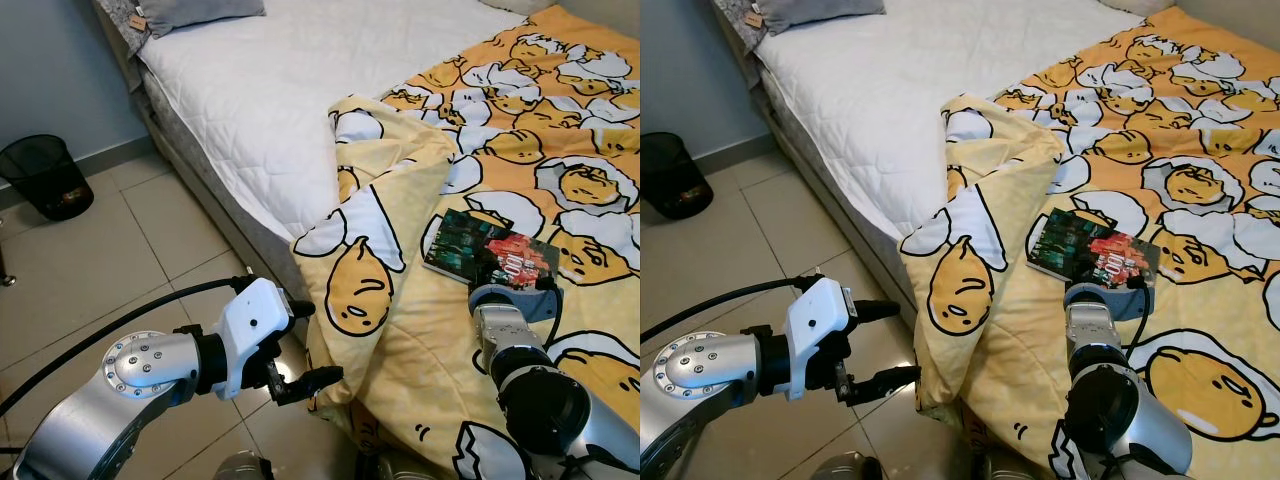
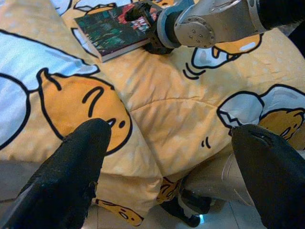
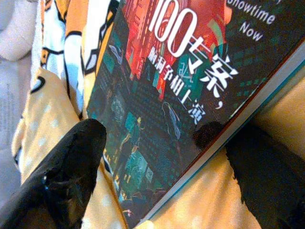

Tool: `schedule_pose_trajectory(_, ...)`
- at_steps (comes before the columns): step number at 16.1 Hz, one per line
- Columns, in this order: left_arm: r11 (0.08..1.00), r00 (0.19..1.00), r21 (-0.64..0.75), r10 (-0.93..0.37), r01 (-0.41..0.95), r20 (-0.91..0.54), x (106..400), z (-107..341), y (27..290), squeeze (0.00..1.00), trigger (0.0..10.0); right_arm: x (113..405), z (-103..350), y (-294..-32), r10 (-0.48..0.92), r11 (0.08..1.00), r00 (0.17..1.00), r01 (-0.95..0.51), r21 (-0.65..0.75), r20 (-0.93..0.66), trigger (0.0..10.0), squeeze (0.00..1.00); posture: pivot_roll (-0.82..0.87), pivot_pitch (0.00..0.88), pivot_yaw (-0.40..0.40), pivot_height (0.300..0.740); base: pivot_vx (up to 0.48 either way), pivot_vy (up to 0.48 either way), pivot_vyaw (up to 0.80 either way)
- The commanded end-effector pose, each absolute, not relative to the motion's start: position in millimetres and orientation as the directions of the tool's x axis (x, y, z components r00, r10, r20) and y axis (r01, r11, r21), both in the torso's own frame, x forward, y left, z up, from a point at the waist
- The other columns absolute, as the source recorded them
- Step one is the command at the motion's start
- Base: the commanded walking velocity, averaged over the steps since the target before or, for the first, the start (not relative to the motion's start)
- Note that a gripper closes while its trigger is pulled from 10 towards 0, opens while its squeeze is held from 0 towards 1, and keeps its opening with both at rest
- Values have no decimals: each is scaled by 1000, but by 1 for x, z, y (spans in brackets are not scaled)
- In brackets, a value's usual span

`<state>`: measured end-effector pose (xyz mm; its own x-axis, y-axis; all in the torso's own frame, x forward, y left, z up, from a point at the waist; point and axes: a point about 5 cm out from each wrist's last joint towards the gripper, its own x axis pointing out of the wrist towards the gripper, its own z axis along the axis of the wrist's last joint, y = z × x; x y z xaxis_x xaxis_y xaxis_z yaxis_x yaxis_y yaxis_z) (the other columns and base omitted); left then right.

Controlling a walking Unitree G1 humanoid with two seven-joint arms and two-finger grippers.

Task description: Clean up the room

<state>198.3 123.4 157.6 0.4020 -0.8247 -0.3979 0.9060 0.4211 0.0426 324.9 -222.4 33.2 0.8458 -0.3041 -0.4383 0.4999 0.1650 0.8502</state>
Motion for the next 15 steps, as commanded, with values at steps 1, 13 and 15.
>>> schedule_pose_trajectory(1,418,404,56,-824,907,-397,197,162,123,792,10000,316,21,-218,-294,161,815,558,814,-500,10000,0,216,168,7,740,0,0,0)
schedule_pose_trajectory(13,446,433,63,-812,893,-392,197,164,125,792,10000,334,47,-228,-335,111,854,456,883,-399,0,0,218,139,-2,740,0,0,0)
schedule_pose_trajectory(15,449,435,62,-811,892,-390,198,164,125,792,10000,334,47,-228,-336,111,853,456,883,-399,0,0,214,140,-3,740,0,0,0)
